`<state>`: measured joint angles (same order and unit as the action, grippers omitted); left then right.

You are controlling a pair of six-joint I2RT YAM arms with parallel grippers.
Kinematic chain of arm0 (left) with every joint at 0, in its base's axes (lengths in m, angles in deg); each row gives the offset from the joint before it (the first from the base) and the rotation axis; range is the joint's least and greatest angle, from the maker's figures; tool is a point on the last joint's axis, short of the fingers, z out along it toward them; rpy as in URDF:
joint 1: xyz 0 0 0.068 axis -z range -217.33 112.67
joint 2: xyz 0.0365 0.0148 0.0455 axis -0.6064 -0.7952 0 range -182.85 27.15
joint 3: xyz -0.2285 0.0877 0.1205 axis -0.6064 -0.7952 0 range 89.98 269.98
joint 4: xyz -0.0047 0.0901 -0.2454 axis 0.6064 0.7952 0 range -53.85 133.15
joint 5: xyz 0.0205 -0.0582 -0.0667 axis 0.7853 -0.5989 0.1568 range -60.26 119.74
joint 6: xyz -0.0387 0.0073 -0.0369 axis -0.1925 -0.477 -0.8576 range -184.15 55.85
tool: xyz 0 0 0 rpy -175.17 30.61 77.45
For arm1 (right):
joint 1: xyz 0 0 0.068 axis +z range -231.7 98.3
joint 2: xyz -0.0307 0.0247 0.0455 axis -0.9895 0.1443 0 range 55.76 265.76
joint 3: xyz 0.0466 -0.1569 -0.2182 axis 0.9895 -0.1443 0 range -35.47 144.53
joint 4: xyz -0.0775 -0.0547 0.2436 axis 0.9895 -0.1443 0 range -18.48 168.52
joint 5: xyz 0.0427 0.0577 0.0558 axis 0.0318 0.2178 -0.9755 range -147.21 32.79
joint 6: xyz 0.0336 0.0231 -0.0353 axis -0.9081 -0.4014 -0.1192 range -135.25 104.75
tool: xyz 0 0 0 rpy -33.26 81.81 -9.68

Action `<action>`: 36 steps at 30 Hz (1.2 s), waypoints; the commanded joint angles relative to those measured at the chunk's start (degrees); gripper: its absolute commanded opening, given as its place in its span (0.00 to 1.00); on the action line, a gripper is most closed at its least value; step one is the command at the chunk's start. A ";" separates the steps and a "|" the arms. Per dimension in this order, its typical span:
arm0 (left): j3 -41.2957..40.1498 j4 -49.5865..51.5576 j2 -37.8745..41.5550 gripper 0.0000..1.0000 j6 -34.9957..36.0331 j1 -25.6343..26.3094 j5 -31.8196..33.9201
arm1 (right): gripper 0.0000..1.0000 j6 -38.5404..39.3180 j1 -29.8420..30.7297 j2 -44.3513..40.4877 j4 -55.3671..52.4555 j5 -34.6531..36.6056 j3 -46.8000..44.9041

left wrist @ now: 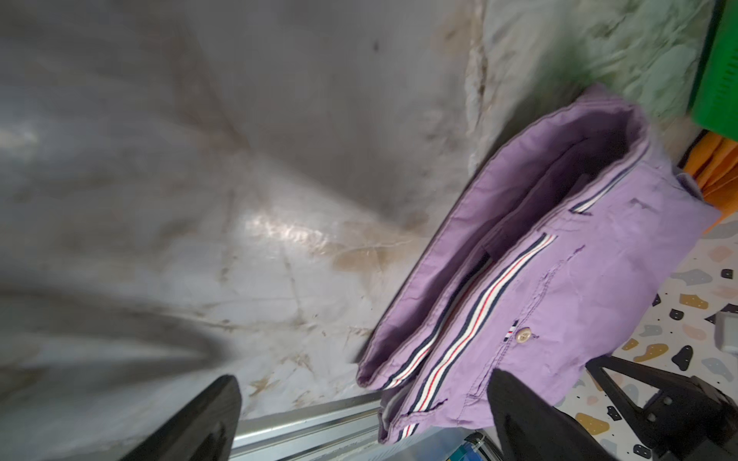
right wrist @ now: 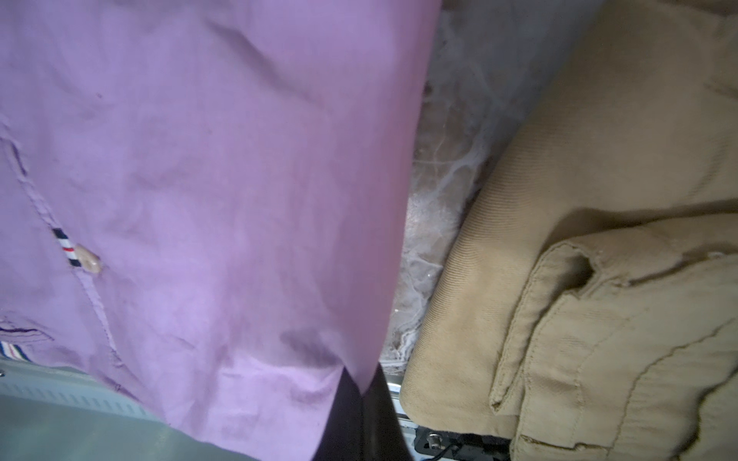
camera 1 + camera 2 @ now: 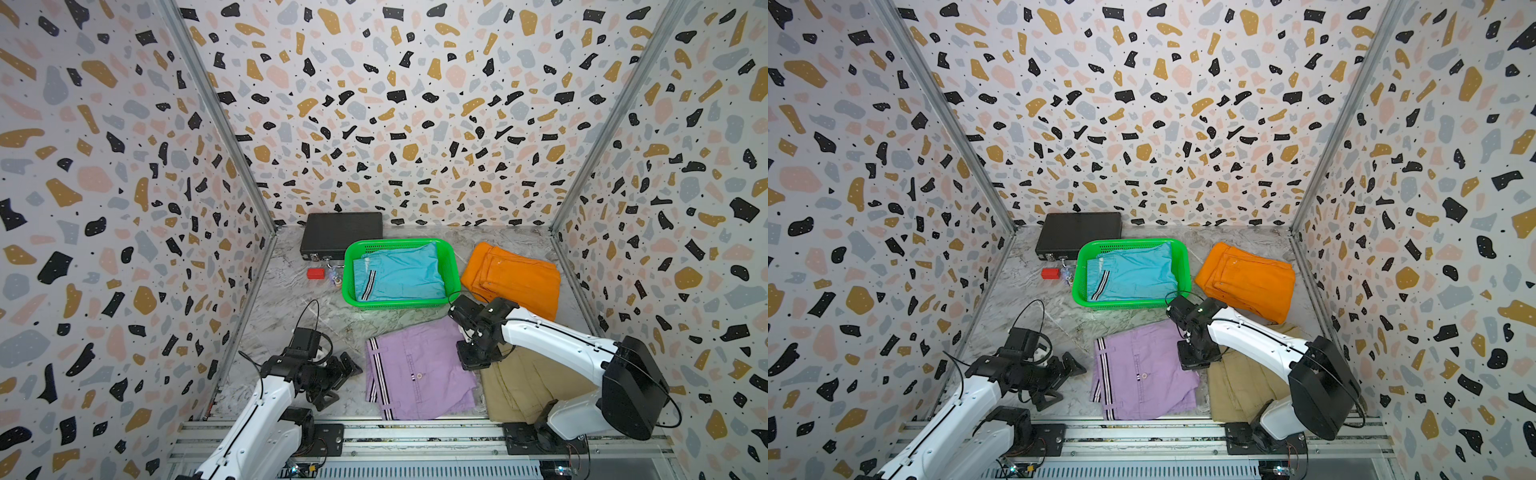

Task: Put the folded long pants in the basket
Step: Move the long pant to the center of the board, then pick up the long pant at the center of the board.

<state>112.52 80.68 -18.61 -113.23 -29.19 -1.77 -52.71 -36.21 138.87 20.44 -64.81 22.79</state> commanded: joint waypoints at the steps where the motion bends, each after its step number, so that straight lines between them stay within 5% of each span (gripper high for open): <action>1: -0.65 -8.41 -1.07 1.00 -2.72 0.71 -1.02 | 0.00 0.25 -0.23 0.59 0.73 -1.30 2.09; 13: -2.05 -25.14 -19.91 1.00 -1.61 5.41 0.55 | 0.00 2.14 -0.28 4.79 1.39 -2.37 6.22; 22: 2.00 -31.00 -33.21 0.96 -2.86 16.02 4.64 | 0.00 3.88 -0.32 8.15 1.32 -3.43 9.80; 25: 2.15 -32.81 -35.94 0.82 -3.13 16.72 4.79 | 0.00 4.27 -0.32 8.56 1.39 -3.65 9.88; 32: 3.18 -33.32 -38.85 0.08 -2.09 17.27 4.63 | 0.00 5.49 -0.34 8.39 1.96 -4.34 9.79; 36: 5.36 -30.11 -35.33 0.00 -1.23 17.30 4.90 | 0.00 6.26 -0.36 6.89 2.09 -4.75 10.21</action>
<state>118.34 42.24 -53.77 -115.66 -12.42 -3.21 -47.72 -36.49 147.68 22.10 -68.17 30.72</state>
